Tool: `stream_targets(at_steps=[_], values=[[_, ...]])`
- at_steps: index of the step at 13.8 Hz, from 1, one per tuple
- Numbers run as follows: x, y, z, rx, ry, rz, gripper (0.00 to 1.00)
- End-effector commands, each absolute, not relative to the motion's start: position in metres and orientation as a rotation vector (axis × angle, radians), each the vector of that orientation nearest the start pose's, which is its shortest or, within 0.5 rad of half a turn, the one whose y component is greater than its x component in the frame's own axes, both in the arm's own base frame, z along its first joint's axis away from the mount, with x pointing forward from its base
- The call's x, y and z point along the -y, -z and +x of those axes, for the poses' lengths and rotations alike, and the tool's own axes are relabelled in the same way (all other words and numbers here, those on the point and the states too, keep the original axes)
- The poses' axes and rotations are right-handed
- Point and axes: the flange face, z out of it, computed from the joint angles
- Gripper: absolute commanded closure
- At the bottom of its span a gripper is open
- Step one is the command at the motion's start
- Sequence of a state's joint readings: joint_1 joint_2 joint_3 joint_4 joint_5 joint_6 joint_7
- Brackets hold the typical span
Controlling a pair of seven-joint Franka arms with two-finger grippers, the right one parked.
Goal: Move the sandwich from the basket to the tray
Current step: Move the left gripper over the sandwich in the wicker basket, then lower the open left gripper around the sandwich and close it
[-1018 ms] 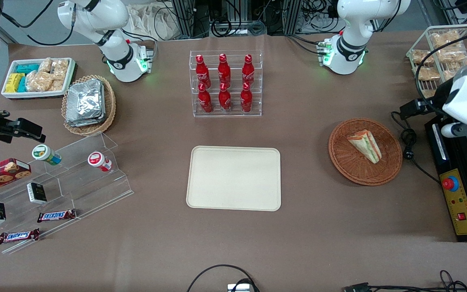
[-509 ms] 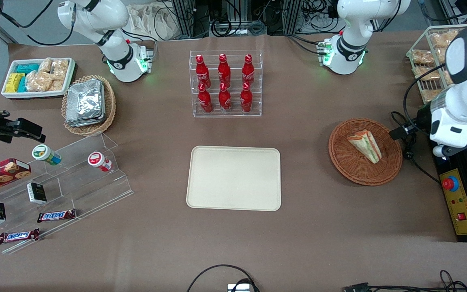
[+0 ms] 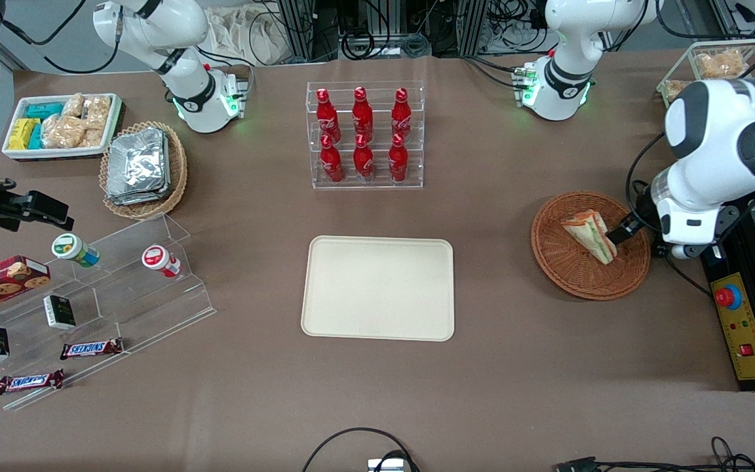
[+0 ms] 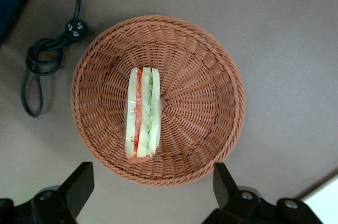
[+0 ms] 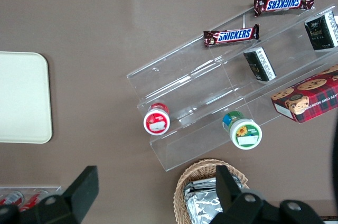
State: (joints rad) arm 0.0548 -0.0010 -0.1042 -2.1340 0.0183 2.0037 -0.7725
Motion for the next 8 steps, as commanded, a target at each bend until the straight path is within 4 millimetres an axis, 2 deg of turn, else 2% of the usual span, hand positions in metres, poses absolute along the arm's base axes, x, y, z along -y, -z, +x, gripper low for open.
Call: stream_targets(at_steps=[1, 6, 8], values=[[0.024, -0.381, 0.508, 1.205, -0.107, -2.822, 0.00], [0.025, -0.348, 0.498, 1.329, -0.056, -2.779, 0.00], [0.024, -0.328, 0.486, 1.343, -0.039, -2.782, 0.00]])
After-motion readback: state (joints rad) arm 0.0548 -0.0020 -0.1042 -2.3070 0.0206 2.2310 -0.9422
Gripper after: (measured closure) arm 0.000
